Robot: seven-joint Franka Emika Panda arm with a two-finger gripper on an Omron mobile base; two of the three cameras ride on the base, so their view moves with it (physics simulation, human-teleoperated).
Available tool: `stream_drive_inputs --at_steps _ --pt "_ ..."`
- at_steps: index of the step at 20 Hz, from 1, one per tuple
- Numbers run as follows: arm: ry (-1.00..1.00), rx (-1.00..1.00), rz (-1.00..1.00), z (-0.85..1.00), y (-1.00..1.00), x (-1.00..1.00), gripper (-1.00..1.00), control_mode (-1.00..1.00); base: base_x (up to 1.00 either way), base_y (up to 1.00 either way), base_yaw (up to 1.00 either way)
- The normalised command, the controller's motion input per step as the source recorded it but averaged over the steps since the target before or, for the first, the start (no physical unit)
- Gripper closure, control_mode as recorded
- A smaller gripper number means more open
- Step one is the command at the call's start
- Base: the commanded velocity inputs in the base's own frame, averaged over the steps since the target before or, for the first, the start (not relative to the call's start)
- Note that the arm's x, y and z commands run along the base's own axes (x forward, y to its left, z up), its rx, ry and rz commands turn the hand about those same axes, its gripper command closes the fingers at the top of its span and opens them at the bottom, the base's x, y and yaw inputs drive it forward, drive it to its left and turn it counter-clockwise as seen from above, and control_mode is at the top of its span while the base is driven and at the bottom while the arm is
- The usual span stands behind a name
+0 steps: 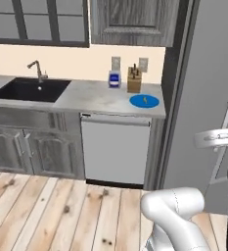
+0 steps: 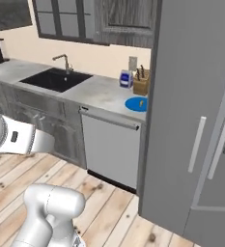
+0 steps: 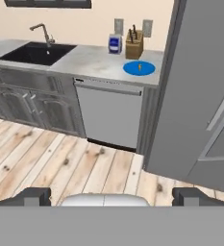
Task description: Pick the shrimp from the counter and place it in the microwave. Then turn on the microwave.
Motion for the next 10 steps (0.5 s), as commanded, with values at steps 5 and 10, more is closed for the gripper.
stream_drive_inputs --at_steps 5,10 --pt "0.0 0.0 0.0 0.0 0.0 0.0 -1.0 1.0 0.6 0.3 -0.3" --pt "0.0 0.0 0.0 0.0 0.0 0.0 -1.0 1.0 0.53 0.4 -0.22"
